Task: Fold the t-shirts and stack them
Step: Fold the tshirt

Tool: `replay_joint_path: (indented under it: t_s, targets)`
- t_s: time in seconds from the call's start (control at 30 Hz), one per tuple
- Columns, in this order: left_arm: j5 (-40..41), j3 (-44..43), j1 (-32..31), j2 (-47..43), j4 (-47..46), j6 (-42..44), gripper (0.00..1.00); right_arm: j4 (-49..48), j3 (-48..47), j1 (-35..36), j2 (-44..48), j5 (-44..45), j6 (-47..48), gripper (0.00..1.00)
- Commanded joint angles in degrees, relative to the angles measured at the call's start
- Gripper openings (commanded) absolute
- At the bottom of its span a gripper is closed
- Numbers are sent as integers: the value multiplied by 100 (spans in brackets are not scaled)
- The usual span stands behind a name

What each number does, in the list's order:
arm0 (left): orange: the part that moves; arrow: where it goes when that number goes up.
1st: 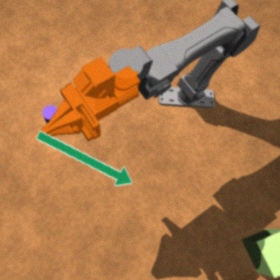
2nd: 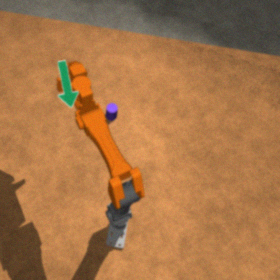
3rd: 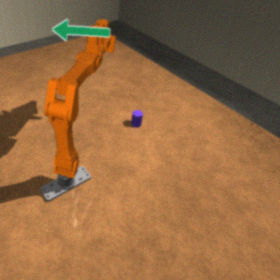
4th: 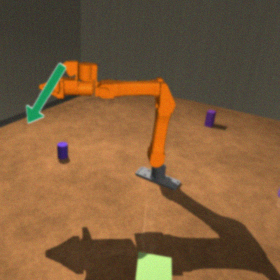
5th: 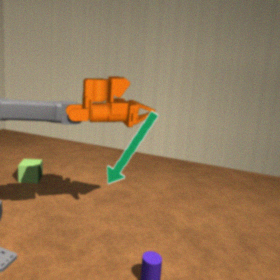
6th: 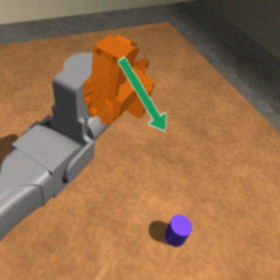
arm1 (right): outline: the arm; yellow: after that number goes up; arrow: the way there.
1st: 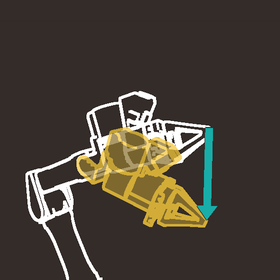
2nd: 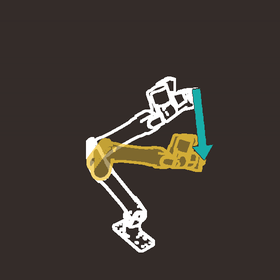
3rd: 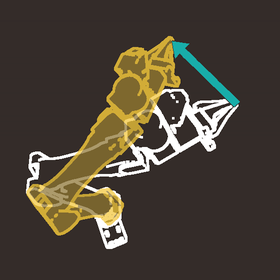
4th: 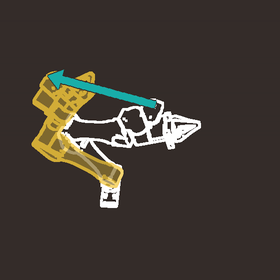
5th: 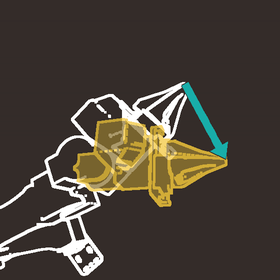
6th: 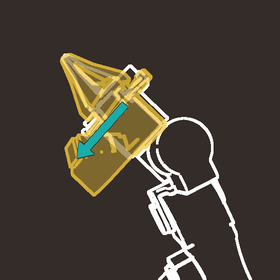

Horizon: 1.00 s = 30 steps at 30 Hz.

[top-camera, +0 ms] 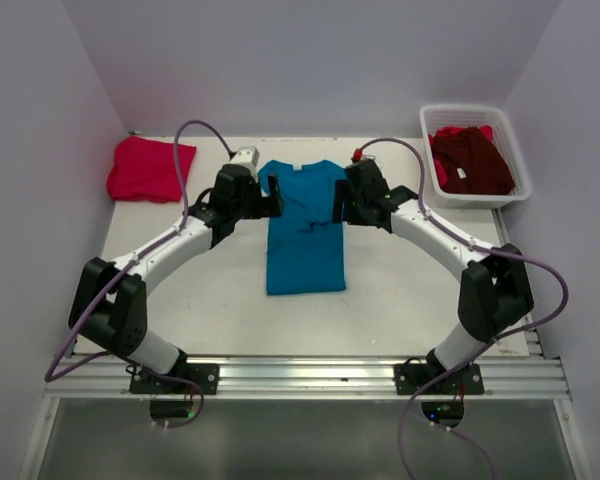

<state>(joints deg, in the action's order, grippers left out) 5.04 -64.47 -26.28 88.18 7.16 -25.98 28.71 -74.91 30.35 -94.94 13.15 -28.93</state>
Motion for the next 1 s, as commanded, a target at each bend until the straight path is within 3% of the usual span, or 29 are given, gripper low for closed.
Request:
replay_joint_path:
  t_s: [0.0,0.2,0.43,0.73,0.97]
  targets:
    - [-468,1004,-17,-538,-303,-214,100,-208,415,-3,344,-751,63,65]
    - [-828,2473,-473,-1671,-277,-390,100,-787,1558,6,800,-2120,-86,61]
    - [-1479,3598,-606,-2700,-819,-557,100,-1104,2463,-3,1346,-2869,-192,65]
    - [-2252,4626,-413,-2078,-2067,-979,100,-1657,3272,-3,1416,-2985,-500,64]
    - [-2657,4900,-307,-1480,-2983,-1225,100,-1939,3483,-3,1241,-2914,-596,63]
